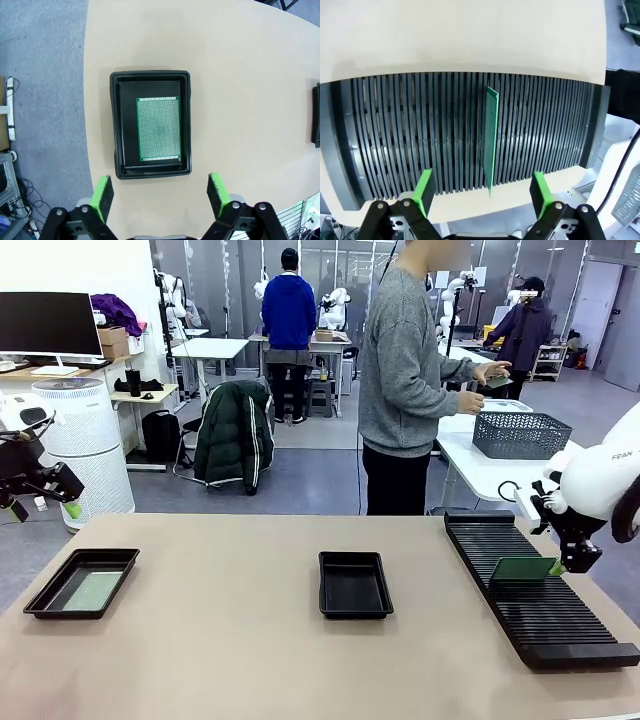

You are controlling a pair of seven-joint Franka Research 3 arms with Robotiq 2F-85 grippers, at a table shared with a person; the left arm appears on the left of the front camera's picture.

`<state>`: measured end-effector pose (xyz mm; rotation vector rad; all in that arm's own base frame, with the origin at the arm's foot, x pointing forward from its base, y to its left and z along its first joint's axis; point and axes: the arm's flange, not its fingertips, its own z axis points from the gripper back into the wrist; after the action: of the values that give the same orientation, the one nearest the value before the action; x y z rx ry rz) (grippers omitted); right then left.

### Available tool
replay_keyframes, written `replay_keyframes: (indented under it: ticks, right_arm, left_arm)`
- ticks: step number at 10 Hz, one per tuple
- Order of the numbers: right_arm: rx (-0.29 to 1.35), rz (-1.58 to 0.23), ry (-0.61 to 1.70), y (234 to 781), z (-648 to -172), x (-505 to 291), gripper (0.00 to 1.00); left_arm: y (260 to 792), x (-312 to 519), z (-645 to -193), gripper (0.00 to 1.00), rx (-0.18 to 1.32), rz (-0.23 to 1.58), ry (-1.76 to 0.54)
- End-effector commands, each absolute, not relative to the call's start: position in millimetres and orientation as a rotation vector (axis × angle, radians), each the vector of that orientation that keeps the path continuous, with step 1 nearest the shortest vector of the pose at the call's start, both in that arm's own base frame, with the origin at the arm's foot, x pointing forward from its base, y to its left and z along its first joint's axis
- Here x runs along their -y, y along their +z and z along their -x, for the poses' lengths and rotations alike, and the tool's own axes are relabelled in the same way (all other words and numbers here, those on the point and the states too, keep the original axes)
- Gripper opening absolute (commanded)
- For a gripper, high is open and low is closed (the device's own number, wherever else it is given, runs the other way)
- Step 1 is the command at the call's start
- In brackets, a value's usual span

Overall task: Inspect and transfer BCBs to ESD trays.
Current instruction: Pick up the Blank PCB from the PCB Rack and place it in the right ESD tray.

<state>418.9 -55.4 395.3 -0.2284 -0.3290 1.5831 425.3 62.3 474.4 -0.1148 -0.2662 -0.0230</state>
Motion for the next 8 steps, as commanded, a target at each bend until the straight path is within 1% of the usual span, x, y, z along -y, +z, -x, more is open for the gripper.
replay_keyframes:
  ticks: [1,8]
  right_arm:
    - [0.381,0.207,1.597,380.6,-430.2,64.0,1.0]
    - [0.347,0.186,1.592,377.0,-448.6,61.4,1.0]
  left_arm:
    - [472.5,-63.8,-425.6,1.0,0.271,0.107,-0.022]
    - [472.5,-63.8,-425.6,1.0,0.271,0.107,-0.022]
